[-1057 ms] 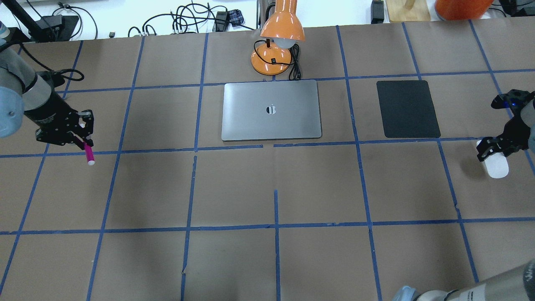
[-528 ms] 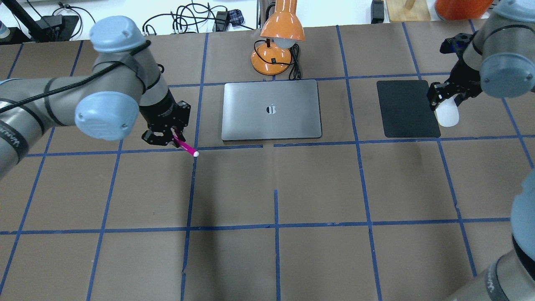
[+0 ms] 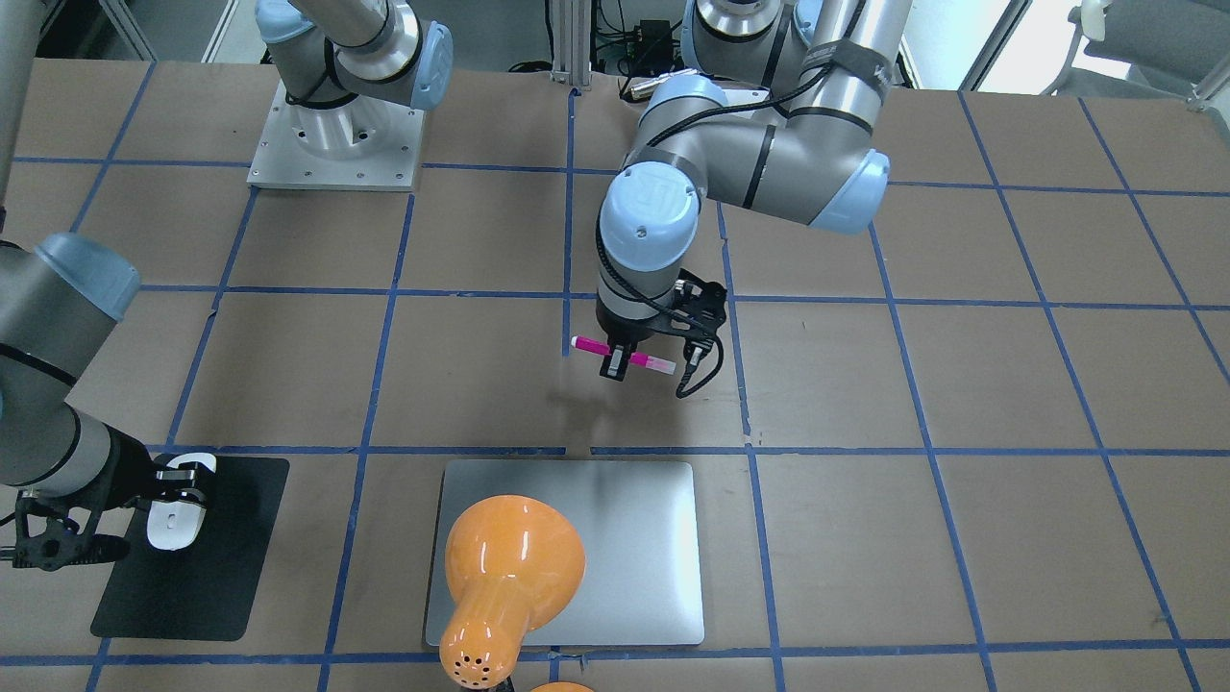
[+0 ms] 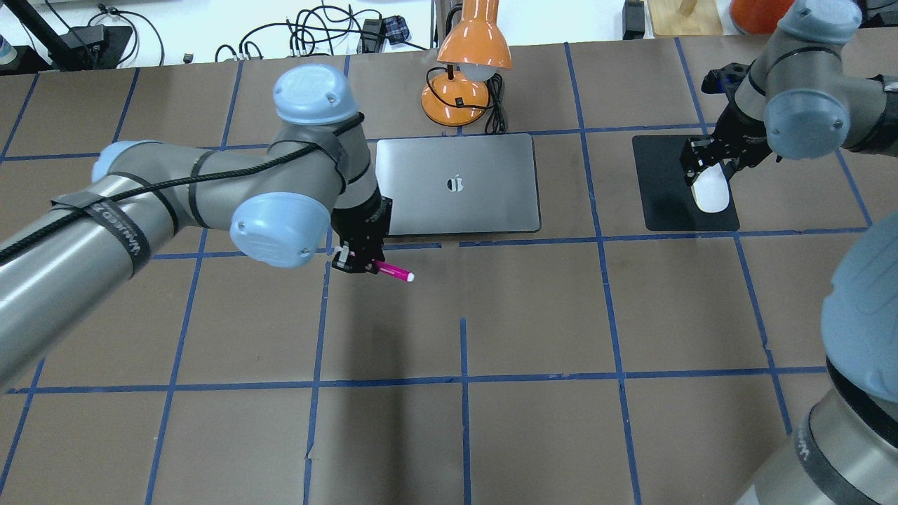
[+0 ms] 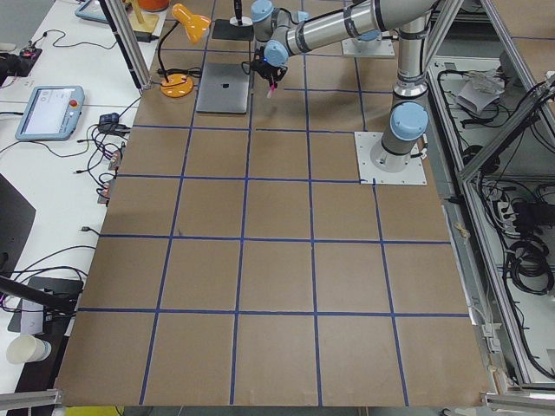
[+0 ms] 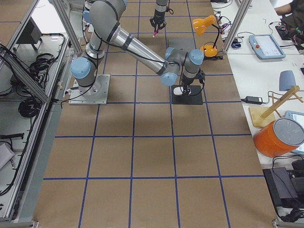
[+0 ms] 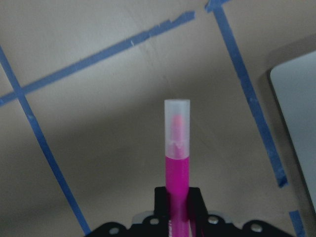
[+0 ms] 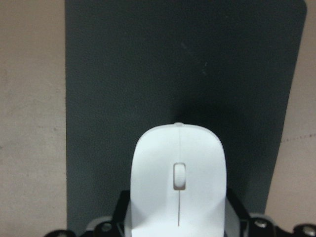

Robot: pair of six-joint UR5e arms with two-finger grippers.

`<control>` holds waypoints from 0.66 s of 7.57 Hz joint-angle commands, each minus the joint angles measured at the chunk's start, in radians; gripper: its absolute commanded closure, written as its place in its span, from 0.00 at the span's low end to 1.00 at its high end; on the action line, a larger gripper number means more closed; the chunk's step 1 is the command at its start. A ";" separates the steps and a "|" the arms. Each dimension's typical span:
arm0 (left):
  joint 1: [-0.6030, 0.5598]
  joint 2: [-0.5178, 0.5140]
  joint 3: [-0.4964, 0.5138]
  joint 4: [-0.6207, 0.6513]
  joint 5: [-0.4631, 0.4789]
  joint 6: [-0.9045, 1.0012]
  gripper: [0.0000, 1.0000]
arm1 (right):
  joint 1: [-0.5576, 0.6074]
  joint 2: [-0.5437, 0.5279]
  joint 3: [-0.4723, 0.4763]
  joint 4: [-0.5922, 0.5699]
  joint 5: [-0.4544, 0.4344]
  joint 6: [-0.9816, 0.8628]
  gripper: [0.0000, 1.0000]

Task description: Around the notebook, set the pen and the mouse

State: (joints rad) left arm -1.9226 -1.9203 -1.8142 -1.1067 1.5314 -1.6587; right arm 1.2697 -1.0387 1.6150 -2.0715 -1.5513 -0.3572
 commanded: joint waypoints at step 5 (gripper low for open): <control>-0.069 -0.083 0.001 0.139 -0.014 -0.165 0.00 | -0.001 0.055 0.002 -0.077 0.013 0.070 0.11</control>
State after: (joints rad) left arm -1.9986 -2.0264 -1.8223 -0.9687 1.5274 -1.8342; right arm 1.2699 -1.0010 1.6166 -2.1130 -1.5388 -0.2849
